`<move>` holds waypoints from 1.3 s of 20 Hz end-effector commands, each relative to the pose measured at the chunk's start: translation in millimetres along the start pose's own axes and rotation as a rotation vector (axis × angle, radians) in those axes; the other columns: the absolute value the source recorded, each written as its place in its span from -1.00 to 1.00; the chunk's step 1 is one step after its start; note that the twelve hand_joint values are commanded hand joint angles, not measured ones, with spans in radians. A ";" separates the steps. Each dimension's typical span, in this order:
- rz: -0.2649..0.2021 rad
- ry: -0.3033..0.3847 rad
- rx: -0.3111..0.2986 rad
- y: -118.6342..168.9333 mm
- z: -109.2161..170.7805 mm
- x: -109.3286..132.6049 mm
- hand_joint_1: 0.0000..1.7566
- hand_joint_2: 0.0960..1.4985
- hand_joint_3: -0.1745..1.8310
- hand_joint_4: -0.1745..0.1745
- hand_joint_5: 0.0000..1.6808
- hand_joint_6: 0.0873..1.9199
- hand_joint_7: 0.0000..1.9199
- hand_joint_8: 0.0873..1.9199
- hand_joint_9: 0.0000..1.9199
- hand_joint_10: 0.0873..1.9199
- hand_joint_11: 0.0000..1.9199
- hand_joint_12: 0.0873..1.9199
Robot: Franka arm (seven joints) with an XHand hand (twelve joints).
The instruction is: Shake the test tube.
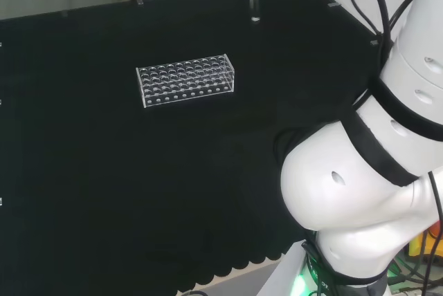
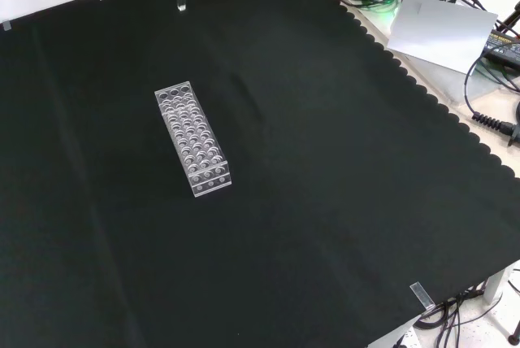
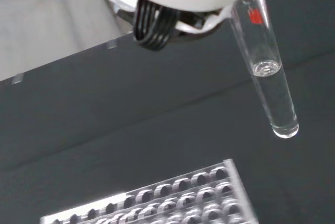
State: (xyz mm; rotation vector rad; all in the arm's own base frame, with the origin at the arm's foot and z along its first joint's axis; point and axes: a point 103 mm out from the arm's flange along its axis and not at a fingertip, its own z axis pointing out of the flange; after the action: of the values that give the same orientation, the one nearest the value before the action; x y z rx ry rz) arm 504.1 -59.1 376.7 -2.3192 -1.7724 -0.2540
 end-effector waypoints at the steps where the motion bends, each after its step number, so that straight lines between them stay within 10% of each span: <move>1: -0.124 0.112 0.041 -3.9 20.1 74.7 0.40 -0.24 -0.18 -1.00 0.64 -0.60 0.88 -0.53 0.84 -0.82 0.29 -0.06; 11: -0.204 0.158 0.069 -10.5 28.7 117.2 0.40 -0.24 -0.18 -1.00 0.64 -0.59 0.87 -0.52 0.83 -0.81 0.29 -0.06; 26: -0.016 0.020 0.016 6.1 8.9 -8.4 0.40 -0.24 -0.18 -1.00 0.64 -0.59 0.87 -0.52 0.83 -0.81 0.29 -0.06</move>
State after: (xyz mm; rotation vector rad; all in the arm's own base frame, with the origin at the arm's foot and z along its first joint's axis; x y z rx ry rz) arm 516.5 -27.0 368.1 -2.1965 -1.8273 -0.2964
